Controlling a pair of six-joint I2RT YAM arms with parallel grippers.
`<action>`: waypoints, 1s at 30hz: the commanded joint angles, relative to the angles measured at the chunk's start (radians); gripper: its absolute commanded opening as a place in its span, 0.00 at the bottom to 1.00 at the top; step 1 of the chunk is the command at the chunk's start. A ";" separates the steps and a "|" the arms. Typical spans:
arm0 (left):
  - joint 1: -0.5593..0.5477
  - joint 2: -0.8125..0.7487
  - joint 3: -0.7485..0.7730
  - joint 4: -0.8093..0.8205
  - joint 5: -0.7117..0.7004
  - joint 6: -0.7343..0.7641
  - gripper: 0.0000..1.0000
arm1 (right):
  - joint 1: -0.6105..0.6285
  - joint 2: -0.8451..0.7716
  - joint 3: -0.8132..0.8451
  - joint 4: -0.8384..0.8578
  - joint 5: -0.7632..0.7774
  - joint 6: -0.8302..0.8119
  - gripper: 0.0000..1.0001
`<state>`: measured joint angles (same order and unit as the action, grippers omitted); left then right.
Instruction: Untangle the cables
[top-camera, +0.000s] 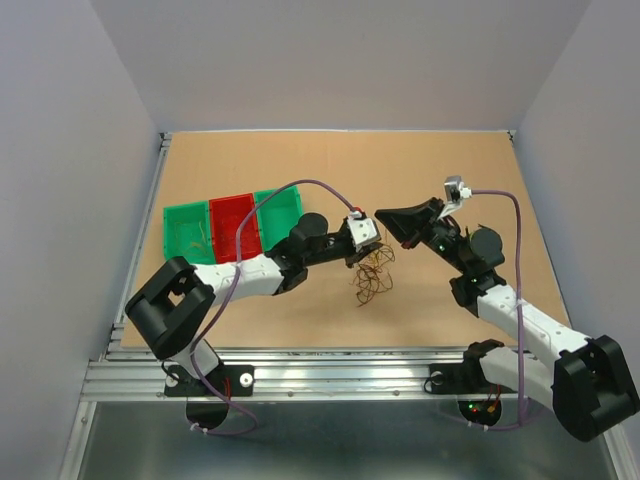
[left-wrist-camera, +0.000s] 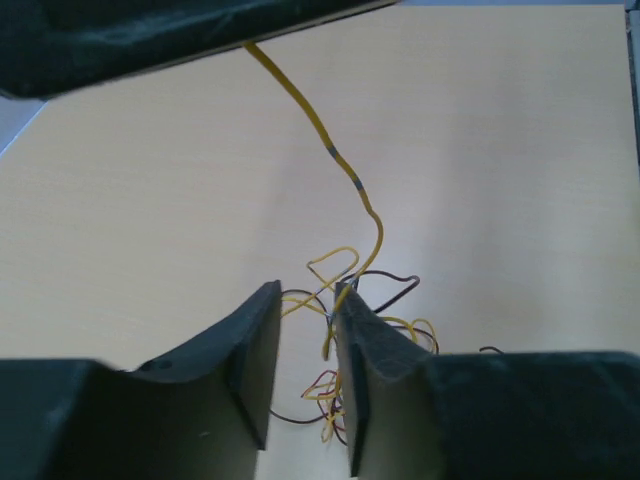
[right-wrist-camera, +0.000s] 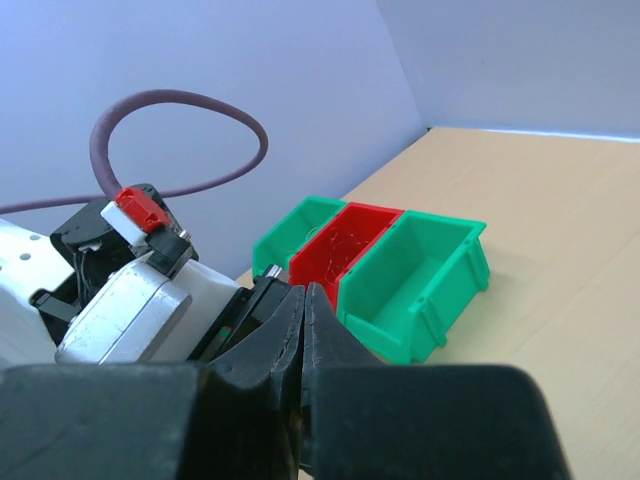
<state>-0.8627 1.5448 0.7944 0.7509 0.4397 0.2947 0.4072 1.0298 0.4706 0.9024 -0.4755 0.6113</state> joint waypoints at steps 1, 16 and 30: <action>-0.004 0.000 0.055 0.038 -0.013 0.003 0.20 | 0.013 0.001 0.060 0.079 0.041 -0.002 0.01; 0.023 -0.175 0.051 -0.061 -0.084 -0.155 0.00 | 0.010 -0.017 -0.130 0.073 0.209 -0.211 0.60; 0.128 -0.241 0.046 -0.064 0.034 -0.284 0.00 | 0.010 0.082 -0.092 0.096 -0.075 -0.315 0.68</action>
<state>-0.7334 1.3537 0.8101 0.6453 0.4126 0.0517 0.4137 1.0828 0.3515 0.9298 -0.4198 0.3500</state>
